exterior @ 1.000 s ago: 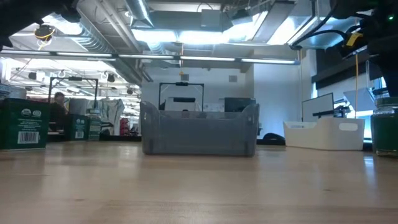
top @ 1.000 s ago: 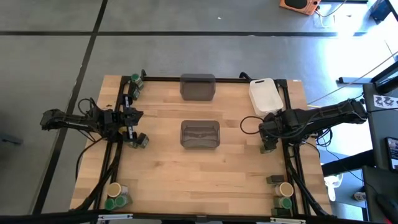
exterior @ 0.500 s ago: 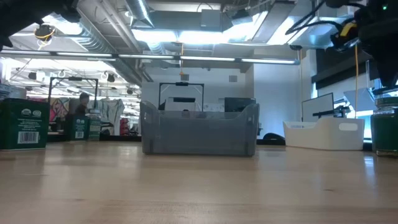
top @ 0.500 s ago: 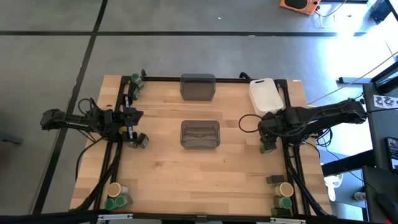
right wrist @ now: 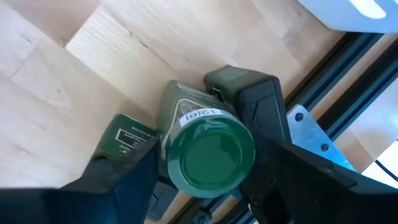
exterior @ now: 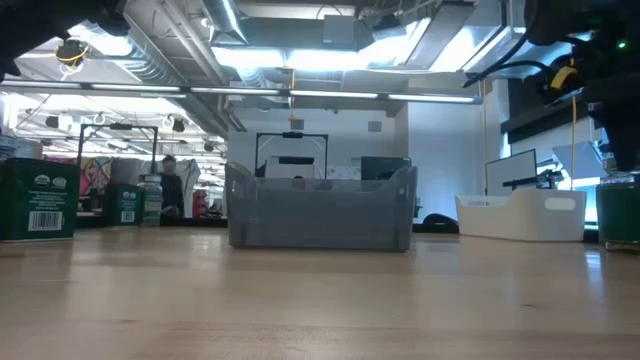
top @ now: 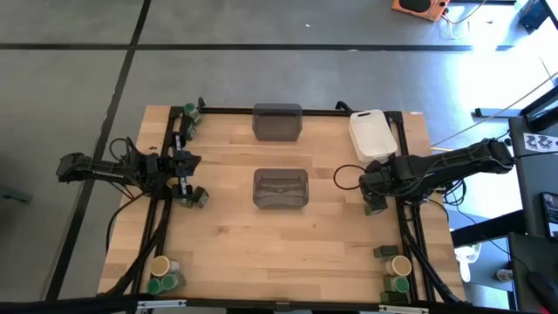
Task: Sort spices by type
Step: Put the green seasoning bottle into the white bin
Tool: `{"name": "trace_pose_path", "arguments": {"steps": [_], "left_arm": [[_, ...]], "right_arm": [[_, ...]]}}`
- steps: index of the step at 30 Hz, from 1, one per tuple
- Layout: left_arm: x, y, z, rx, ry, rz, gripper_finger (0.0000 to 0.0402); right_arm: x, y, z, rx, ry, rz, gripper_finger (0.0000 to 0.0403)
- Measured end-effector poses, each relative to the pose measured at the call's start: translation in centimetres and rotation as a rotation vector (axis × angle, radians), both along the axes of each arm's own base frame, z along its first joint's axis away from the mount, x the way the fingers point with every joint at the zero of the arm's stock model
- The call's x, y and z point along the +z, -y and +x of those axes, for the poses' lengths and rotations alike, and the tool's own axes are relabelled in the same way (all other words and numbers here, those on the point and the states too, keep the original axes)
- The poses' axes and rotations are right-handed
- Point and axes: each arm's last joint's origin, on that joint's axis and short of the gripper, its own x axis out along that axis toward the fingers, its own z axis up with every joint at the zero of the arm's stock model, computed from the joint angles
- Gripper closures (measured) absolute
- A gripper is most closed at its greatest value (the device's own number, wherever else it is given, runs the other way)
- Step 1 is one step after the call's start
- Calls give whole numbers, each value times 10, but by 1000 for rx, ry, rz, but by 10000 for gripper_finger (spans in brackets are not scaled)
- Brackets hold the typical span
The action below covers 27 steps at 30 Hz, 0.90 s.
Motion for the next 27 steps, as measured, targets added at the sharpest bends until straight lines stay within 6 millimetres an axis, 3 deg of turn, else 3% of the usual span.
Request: {"name": "trace_pose_path", "arguments": {"steps": [10, 19, 27], "left_arm": [[0, 0, 0, 3, -1, -2, 389], [0, 0, 0, 3, -1, -2, 389], [0, 0, 0, 6, -1, 3, 389]], "right_arm": [[-7, -2, 2, -8, 32, 48, 189], [-4, -2, 4, -2, 44, 44, 186], [21, -1, 14, 21, 139, -12, 191]]}}
